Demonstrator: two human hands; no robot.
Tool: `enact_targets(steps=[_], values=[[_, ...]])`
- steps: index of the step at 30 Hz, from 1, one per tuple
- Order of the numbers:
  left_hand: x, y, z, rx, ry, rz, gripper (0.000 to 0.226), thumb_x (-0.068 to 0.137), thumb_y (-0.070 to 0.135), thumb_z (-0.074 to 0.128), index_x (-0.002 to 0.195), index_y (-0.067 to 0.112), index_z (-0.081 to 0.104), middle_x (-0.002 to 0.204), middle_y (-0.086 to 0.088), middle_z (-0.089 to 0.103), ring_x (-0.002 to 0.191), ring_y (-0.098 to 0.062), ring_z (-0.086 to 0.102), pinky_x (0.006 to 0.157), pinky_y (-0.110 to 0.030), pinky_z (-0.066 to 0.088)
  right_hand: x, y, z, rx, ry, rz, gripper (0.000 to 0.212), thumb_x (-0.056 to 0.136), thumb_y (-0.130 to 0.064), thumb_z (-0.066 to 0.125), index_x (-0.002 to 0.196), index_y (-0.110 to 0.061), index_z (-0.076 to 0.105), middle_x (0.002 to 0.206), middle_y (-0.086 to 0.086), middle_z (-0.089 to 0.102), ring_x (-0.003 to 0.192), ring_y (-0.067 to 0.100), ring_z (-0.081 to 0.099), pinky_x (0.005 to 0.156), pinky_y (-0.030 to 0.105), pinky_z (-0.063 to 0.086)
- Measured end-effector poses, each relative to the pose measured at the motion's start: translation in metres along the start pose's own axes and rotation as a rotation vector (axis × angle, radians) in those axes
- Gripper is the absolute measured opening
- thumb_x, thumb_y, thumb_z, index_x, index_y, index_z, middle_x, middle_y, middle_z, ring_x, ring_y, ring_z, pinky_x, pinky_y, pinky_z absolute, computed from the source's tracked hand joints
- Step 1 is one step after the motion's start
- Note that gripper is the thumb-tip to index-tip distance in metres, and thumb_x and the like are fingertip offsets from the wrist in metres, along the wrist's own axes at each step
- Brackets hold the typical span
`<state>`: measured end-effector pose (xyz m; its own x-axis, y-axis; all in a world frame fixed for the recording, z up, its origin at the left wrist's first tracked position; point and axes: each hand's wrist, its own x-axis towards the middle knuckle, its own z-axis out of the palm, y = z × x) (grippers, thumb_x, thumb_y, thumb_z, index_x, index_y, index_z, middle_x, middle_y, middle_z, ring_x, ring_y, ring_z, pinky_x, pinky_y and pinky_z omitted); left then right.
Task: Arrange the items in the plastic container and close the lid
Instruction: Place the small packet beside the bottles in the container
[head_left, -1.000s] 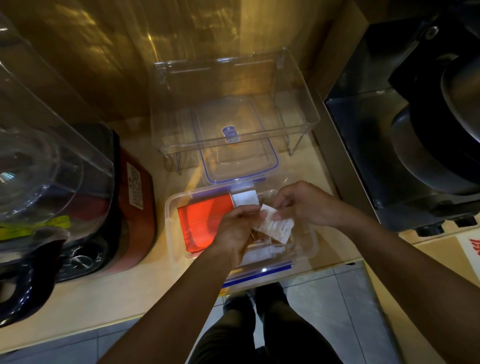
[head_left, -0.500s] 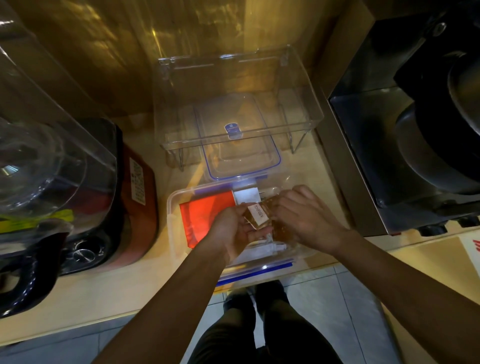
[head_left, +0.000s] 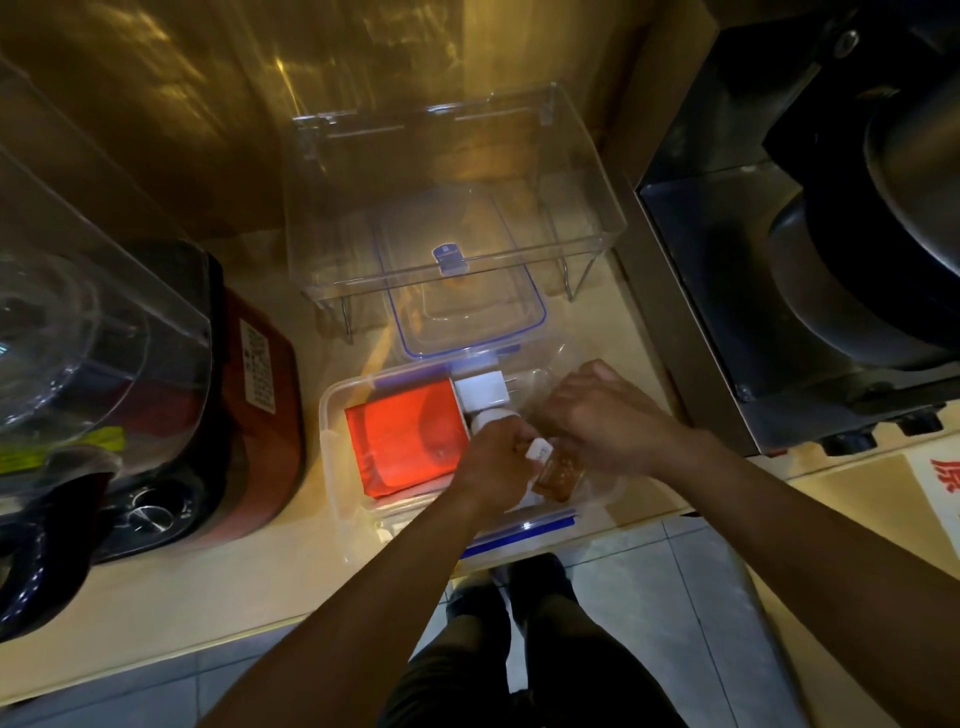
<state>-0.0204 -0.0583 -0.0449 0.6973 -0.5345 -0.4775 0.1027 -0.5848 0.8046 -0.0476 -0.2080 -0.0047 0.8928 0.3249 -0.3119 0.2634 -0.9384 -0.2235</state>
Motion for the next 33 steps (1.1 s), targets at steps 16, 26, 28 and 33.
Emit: enact_targets(steps=[16, 26, 28, 33], values=[[-0.013, 0.005, -0.009, 0.571, 0.105, 0.157, 0.03, 0.087, 0.015, 0.054, 0.116, 0.011, 0.057, 0.118, -0.013, 0.064, 0.104, -0.03, 0.061, 0.084, -0.032, 0.048, 0.015, 0.003, -0.018, -0.144, -0.024, -0.057, 0.015, 0.08, -0.014, 0.06, 0.09, -0.023, 0.066, 0.093, 0.005, 0.072, 0.089, 0.026, 0.062, 0.089, 0.037, 0.036], [-0.021, 0.003, -0.002, 1.031, -0.199, 0.135, 0.03, 0.095, 0.02, 0.046, 0.12, 0.004, 0.053, 0.122, -0.015, 0.063, 0.109, -0.03, 0.061, 0.089, -0.037, 0.049, 0.042, -0.007, 0.005, -0.226, -0.399, 0.067, 0.026, 0.09, -0.018, 0.051, 0.113, -0.013, 0.061, 0.12, 0.01, 0.063, 0.115, 0.029, 0.049, 0.102, 0.039, 0.031], [-0.02, 0.001, -0.003, 1.025, -0.229, 0.138, 0.031, 0.095, 0.021, 0.046, 0.12, 0.005, 0.056, 0.122, -0.013, 0.063, 0.11, -0.03, 0.06, 0.091, -0.037, 0.047, 0.038, -0.006, 0.01, -0.338, -0.319, 0.001, 0.027, 0.089, -0.015, 0.05, 0.114, -0.013, 0.061, 0.121, 0.009, 0.063, 0.116, 0.029, 0.051, 0.105, 0.039, 0.029], [-0.014, 0.007, -0.002, 1.035, -0.404, 0.17, 0.033, 0.099, 0.015, 0.036, 0.123, -0.004, 0.049, 0.126, -0.021, 0.058, 0.113, -0.034, 0.057, 0.095, -0.039, 0.045, 0.036, -0.01, 0.021, -0.31, -0.281, 0.051, 0.028, 0.09, -0.02, 0.05, 0.114, -0.011, 0.06, 0.12, 0.009, 0.063, 0.119, 0.031, 0.051, 0.106, 0.041, 0.029]])
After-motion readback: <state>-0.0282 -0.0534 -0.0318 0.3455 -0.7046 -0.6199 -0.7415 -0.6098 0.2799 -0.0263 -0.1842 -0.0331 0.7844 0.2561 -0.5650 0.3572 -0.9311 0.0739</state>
